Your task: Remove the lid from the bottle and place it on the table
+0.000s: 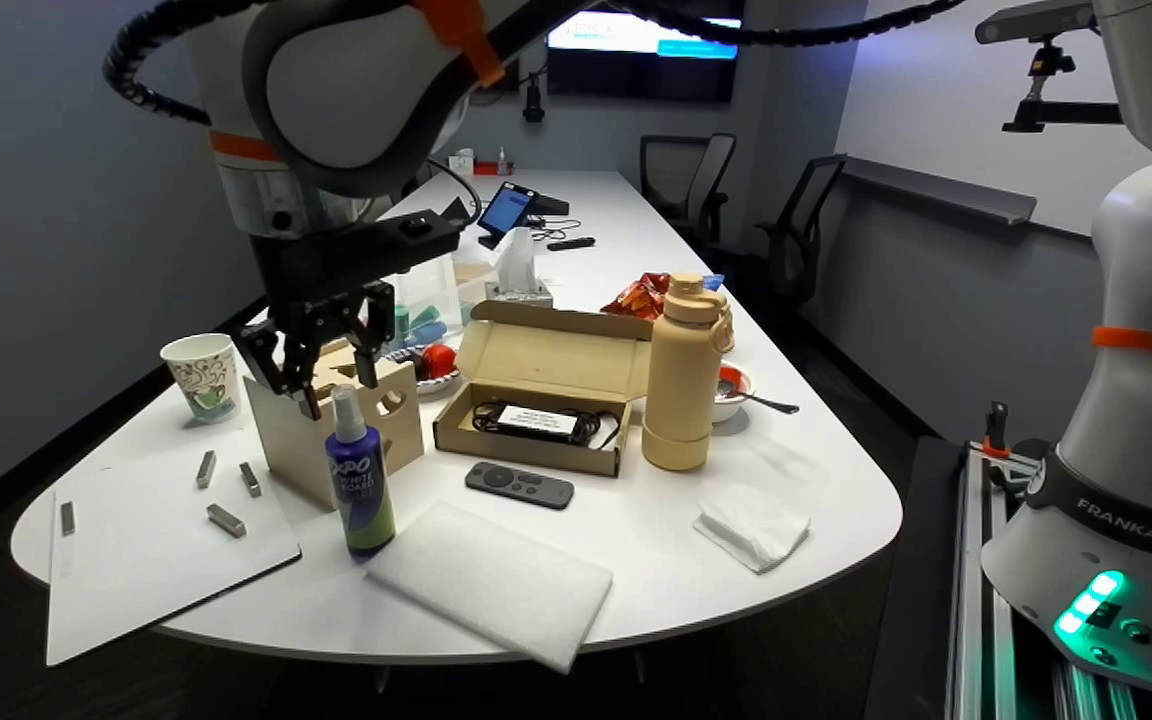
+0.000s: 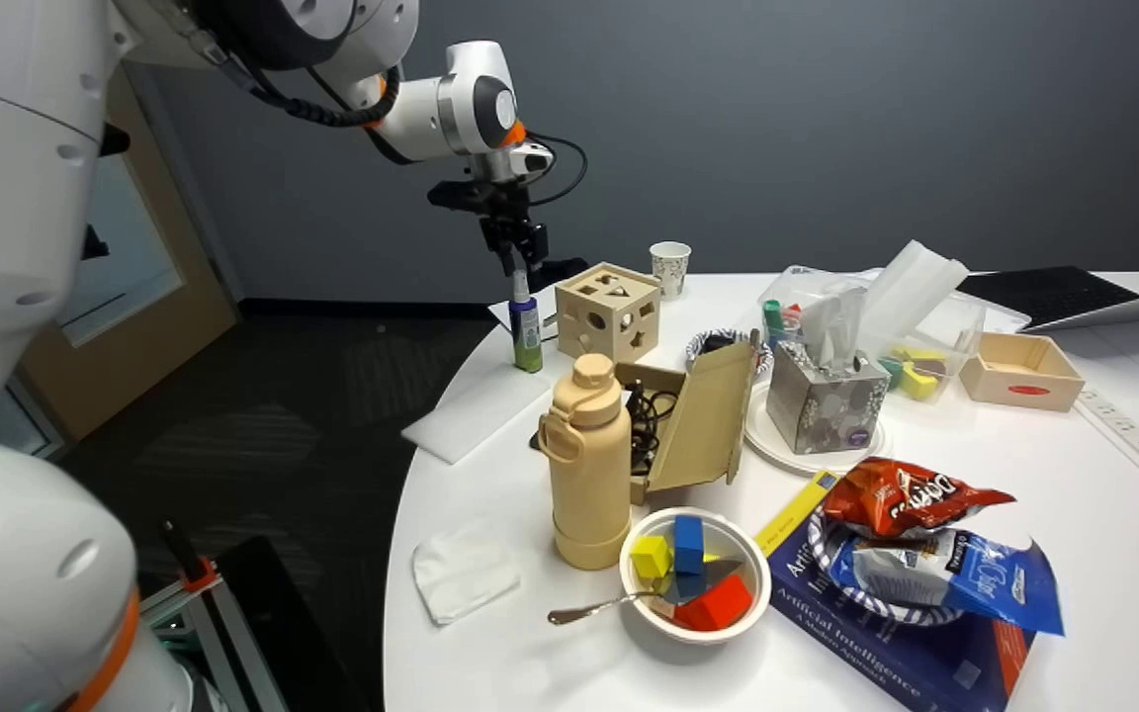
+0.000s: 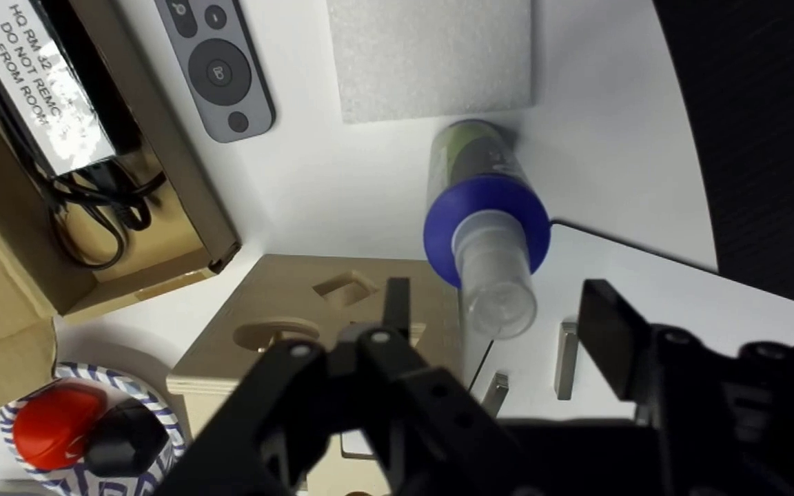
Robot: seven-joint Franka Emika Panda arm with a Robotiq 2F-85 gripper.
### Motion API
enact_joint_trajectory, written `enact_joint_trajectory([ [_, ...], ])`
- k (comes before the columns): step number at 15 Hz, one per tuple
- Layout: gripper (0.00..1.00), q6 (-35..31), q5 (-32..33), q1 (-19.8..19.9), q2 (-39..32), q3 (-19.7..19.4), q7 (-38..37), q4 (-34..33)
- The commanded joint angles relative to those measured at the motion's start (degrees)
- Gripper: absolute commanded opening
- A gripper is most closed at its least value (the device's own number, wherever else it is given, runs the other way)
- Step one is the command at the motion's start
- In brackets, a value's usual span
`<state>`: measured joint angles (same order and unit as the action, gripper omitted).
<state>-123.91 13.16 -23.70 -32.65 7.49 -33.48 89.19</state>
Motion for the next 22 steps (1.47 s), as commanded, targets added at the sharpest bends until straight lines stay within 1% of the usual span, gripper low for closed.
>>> enact_joint_trajectory([
  [1,0.33,1.1,-1.8,-1.2,-0.6,-0.7,-0.2,-2.1],
  [3,0.19,1.8,-2.4,-1.3,-0.5,-0.5,-0.2,-2.3],
  [4,0.11,2.3,-2.7,-1.4,-0.4,-0.5,-0.1,-2.4],
  [5,0.06,2.6,-2.7,-1.6,-0.3,-0.6,-0.5,-2.4],
  [14,0.06,5.9,-3.5,-1.1,0.3,-1.2,-0.8,-3.3],
  [22,0.06,11.0,-5.2,-0.5,0.4,-1.0,0.4,-7.5],
])
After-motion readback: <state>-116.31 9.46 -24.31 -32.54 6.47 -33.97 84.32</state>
